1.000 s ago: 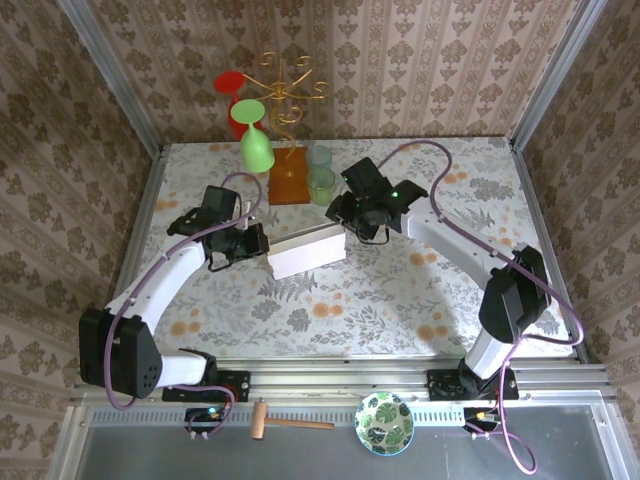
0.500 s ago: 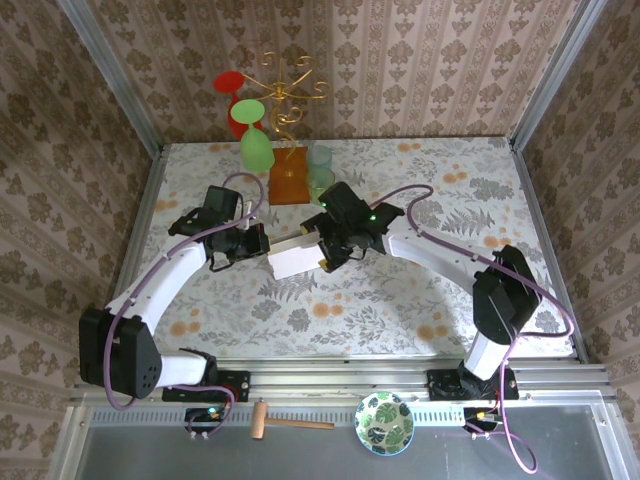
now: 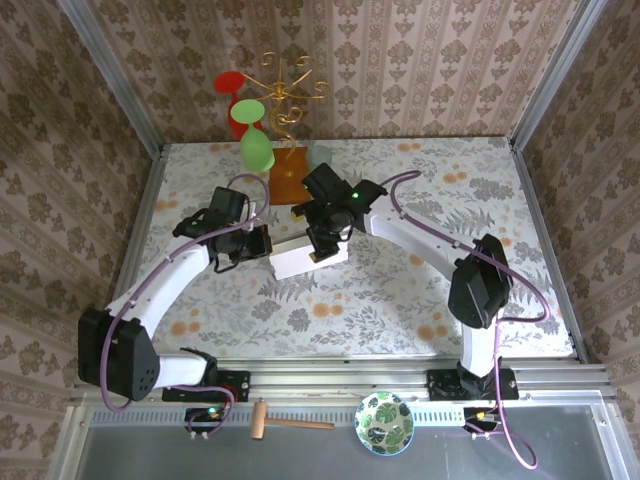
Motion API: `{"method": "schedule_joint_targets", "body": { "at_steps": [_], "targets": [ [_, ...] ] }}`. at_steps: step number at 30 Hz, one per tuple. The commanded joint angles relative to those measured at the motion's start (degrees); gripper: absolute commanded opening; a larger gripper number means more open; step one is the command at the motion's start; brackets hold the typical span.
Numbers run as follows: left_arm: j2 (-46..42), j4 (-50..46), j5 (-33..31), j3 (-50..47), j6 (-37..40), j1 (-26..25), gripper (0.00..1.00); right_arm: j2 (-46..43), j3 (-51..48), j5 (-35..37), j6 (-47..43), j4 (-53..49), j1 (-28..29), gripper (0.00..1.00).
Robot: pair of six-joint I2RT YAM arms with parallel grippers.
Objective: Fold the paper box
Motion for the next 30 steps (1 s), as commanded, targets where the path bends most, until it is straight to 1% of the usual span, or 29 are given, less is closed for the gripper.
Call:
{"method": "schedule_joint_targets", "body": {
  "at_steps": [1,5,10,11,12,17,20,26,30],
  "targets": [
    [0.5,-6.1,-2.7,-1.6,-1.5,-1.5,0.0,4.3,4.8,-1.1,3.1,-11.9,0.6,0.85],
    [-0.2,-5.7,-4.1,-1.9,-2.2,-2.7,0.0,7.2,9.5,0.2,3.8,-17.0,0.7,0.86],
    [-0.6,-5.2,-5.0,-2.5,-3.1,-3.1,0.0,8.6,10.6,1.4,4.8,-15.4,0.7,0.86],
    [-0.7,-5.0,-5.2,-2.5,-3.3,-4.8,0.0,9.0,11.0,1.5,4.9,-15.7,0.7,0.85],
    [-0.7,-4.9,-5.4,-2.6,-3.4,-5.0,0.0,9.3,11.1,1.4,4.8,-15.7,0.7,0.85],
    [-0.7,-4.5,-5.9,-2.4,-3.8,-5.7,0.0,10.2,10.8,1.6,5.3,-15.3,0.7,0.79],
    [-0.6,-4.4,-6.0,-2.3,-4.0,-5.9,0.0,10.4,10.3,2.2,5.6,-14.4,0.7,0.73],
    [-1.0,-4.5,-5.9,-2.3,-4.6,-6.5,0.0,10.7,8.9,1.9,6.6,-12.1,0.6,0.66],
    [-1.6,-4.0,-5.4,-2.6,-5.7,-6.7,0.0,10.7,8.3,1.8,6.9,-11.3,0.7,0.57]
  ]
}}
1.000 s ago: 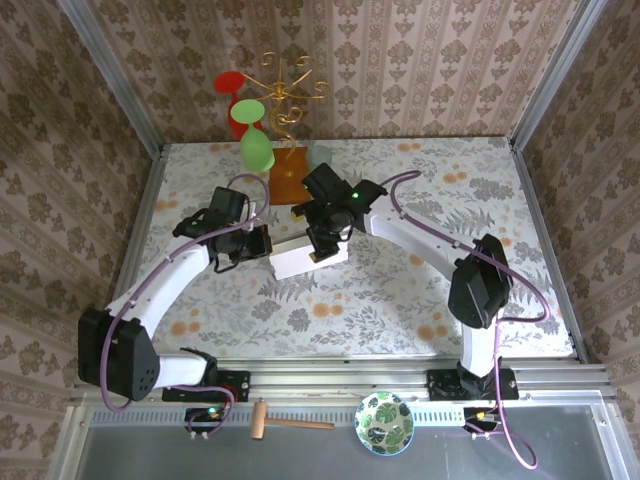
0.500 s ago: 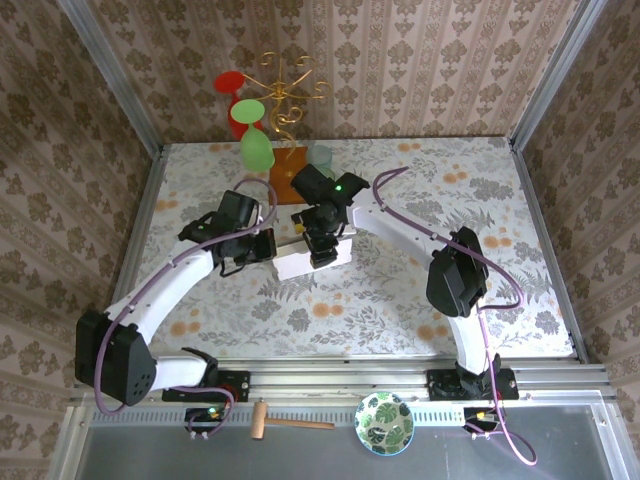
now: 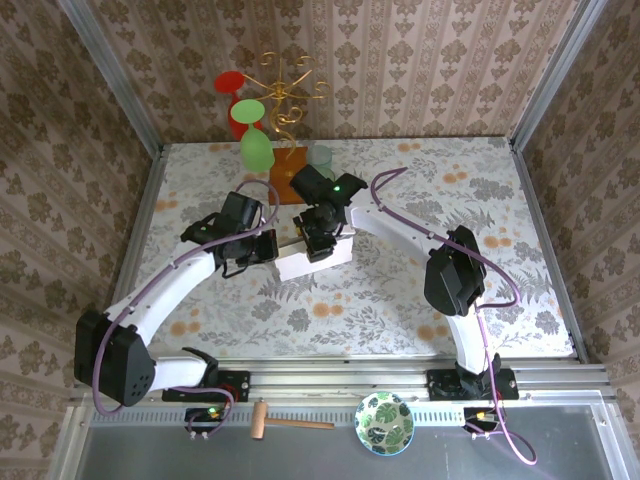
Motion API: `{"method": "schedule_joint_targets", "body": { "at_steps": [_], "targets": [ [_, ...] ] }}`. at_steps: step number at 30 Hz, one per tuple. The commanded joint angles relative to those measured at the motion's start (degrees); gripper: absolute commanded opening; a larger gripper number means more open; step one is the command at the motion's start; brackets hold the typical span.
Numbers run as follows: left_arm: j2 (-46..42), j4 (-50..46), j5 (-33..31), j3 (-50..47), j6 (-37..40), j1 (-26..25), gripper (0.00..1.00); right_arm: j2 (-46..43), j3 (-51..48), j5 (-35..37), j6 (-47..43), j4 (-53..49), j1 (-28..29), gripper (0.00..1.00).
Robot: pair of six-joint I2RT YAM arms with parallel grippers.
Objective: Fold the paper box
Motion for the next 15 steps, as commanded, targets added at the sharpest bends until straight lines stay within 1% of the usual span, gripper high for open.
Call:
{"method": "schedule_joint_targets", "body": {
  "at_steps": [1,7,15],
  "targets": [
    [-0.4,-3.8,0.5,-2.2,-2.0,-0.9,0.0,1.7,-1.3,1.3,1.8,-0.8,0.3,0.56],
    [-0.7,-3.8,1.8,-2.1,-4.3,-1.2,0.0,1.3,-3.0,1.4,2.5,0.1,0.3,0.47],
    [-0.9,-5.3,3.2,-1.4,-6.8,-1.1,0.0,0.8,-4.8,1.2,3.2,1.4,0.2,0.43]
  ]
}}
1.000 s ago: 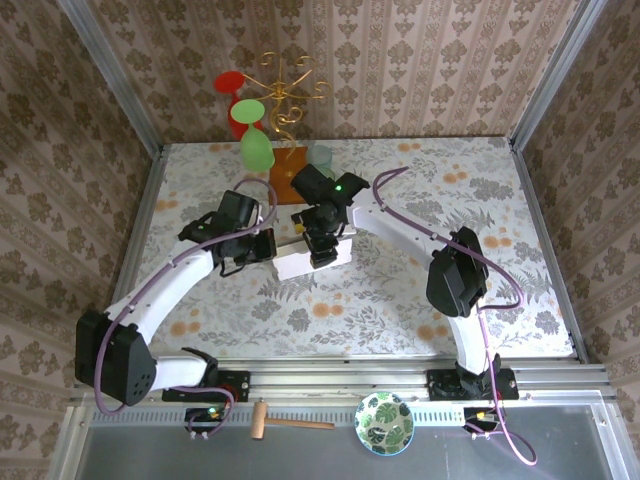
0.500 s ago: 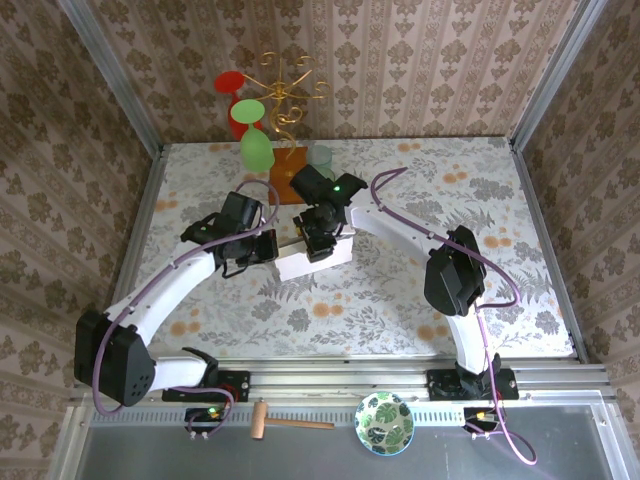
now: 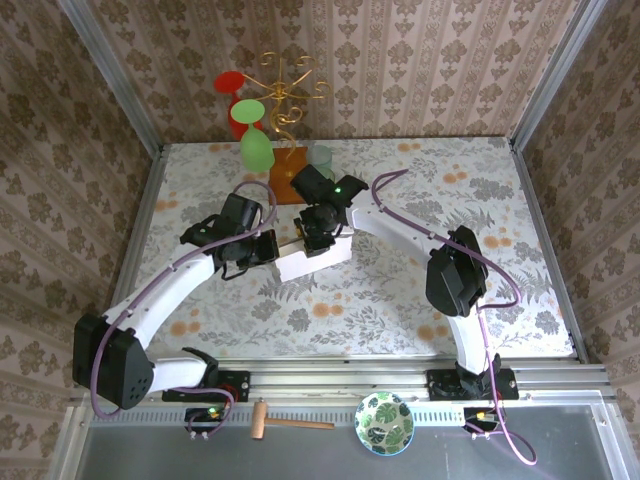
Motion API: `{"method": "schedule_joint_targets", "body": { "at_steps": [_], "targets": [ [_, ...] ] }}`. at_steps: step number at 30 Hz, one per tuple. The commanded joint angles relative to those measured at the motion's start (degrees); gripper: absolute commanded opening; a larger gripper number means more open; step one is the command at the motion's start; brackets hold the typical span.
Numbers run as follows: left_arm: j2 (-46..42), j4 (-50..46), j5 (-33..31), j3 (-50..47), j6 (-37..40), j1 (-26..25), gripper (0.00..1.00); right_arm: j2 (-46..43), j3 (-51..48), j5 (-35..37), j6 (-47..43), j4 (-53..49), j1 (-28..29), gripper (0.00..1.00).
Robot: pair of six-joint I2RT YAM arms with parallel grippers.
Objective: Fold the paper box
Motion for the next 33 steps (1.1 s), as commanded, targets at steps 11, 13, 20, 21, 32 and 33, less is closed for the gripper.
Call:
{"method": "schedule_joint_targets", "body": {
  "at_steps": [11,13,20,21,32,33],
  "targets": [
    [-0.5,-5.1,3.7,-1.9,-4.6,-0.7,0.0,0.9,-3.5,1.0,2.1,-2.1,0.0,0.38],
    [-0.5,-5.2,3.6,-2.2,-4.6,-0.7,0.0,0.8,-3.7,1.1,2.0,-2.2,0.0,0.38],
    [-1.1,-5.8,1.2,-3.8,-2.7,-0.7,0.0,0.6,-3.9,1.1,1.4,-2.1,-0.1,0.38],
    [-1.1,-5.5,1.2,-4.2,-2.7,-0.7,0.0,0.5,-3.8,1.0,1.4,-2.1,-0.1,0.38],
    [-4.6,-5.1,2.4,-0.5,-8.0,0.4,0.31,0.2,-5.6,1.2,1.1,-1.0,-0.1,0.37],
    [-4.9,-4.8,3.0,0.0,-9.2,0.6,0.35,0.3,-5.6,1.1,1.1,-0.9,-0.1,0.37]
  ]
}}
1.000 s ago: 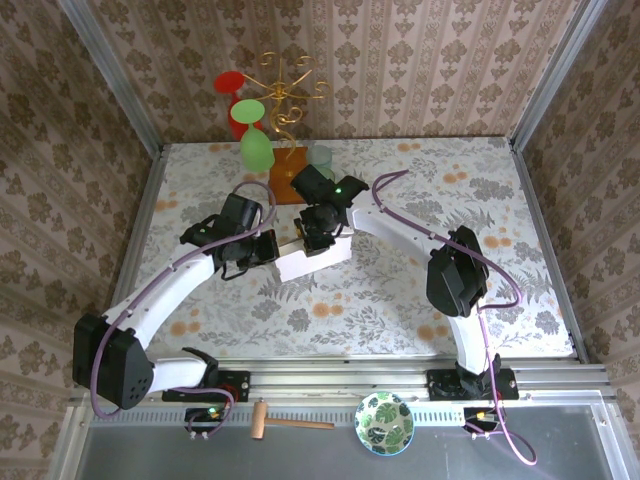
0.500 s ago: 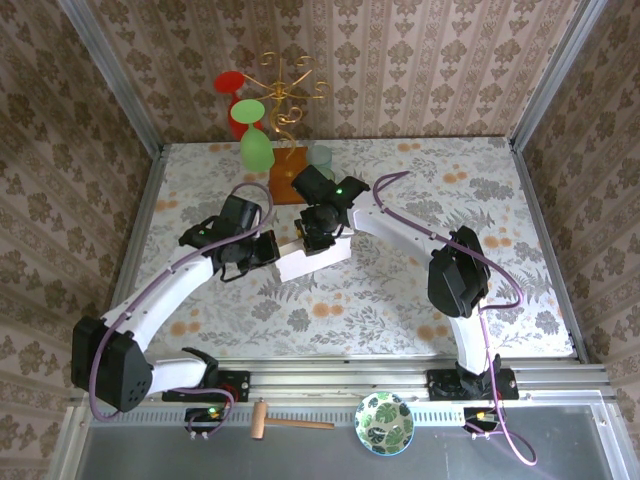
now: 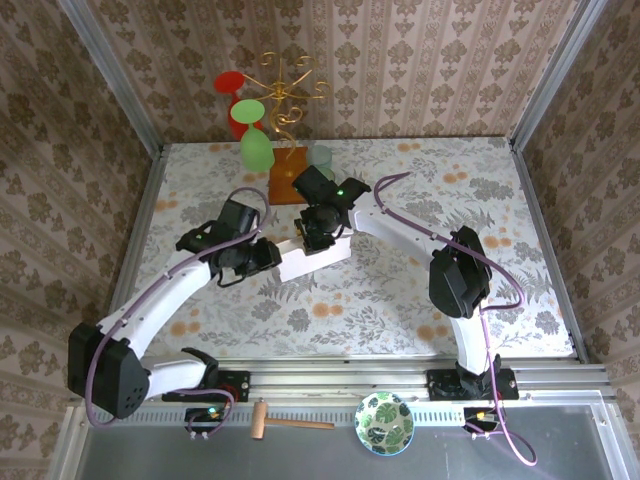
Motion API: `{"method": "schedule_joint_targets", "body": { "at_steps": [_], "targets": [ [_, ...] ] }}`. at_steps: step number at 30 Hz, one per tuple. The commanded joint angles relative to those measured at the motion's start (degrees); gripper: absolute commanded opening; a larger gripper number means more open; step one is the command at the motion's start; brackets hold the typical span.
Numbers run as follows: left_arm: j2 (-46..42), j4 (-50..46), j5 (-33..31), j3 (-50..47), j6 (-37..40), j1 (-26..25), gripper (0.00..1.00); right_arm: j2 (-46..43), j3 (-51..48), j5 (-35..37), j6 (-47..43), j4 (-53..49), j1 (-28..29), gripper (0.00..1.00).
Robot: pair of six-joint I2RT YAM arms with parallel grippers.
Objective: Fold the paper box
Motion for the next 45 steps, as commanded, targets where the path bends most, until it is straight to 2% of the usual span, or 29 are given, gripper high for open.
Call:
{"method": "schedule_joint_targets", "body": {
  "at_steps": [1,5,7,10,15,19,24,32,38,45],
  "targets": [
    [-2.1,-1.5,1.9,2.2,-4.4,0.8,0.38,1.7,-2.6,1.2,0.7,-4.7,0.1,0.37],
    [-5.6,-0.7,1.6,2.9,-10.8,2.6,0.44,1.6,-2.9,1.0,0.7,-4.6,0.0,0.37],
    [-7.5,1.7,2.6,1.1,-16.6,6.7,0.45,1.4,-3.2,1.0,0.6,-4.4,0.1,0.37],
    [-8.9,7.4,4.8,-2.8,-26.1,9.8,0.45,1.2,-3.3,1.0,0.7,-4.4,0.1,0.37],
    [-5.8,15.1,7.6,-5.0,-33.2,9.6,0.45,1.1,-3.4,0.9,0.6,-4.2,0.1,0.37],
    [-3.3,14.1,8.6,-3.8,-32.9,8.1,0.44,1.0,-3.8,0.9,0.6,-4.0,0.0,0.37],
    [-1.7,6.8,7.8,-2.2,-28.1,7.9,0.44,1.1,-3.8,0.7,0.7,-3.6,0.0,0.37],
    [-1.6,14.9,8.5,-6.8,-29.8,8.2,0.42,1.1,-3.9,0.4,0.6,-3.1,0.0,0.36],
    [-1.6,14.5,9.1,-8.0,-28.8,8.2,0.35,1.2,-4.0,0.4,0.6,-2.8,0.0,0.36],
    [-1.7,14.0,8.8,-9.1,-26.5,8.2,0.32,1.1,-4.2,0.2,0.5,-2.4,0.0,0.36]
  ]
}}
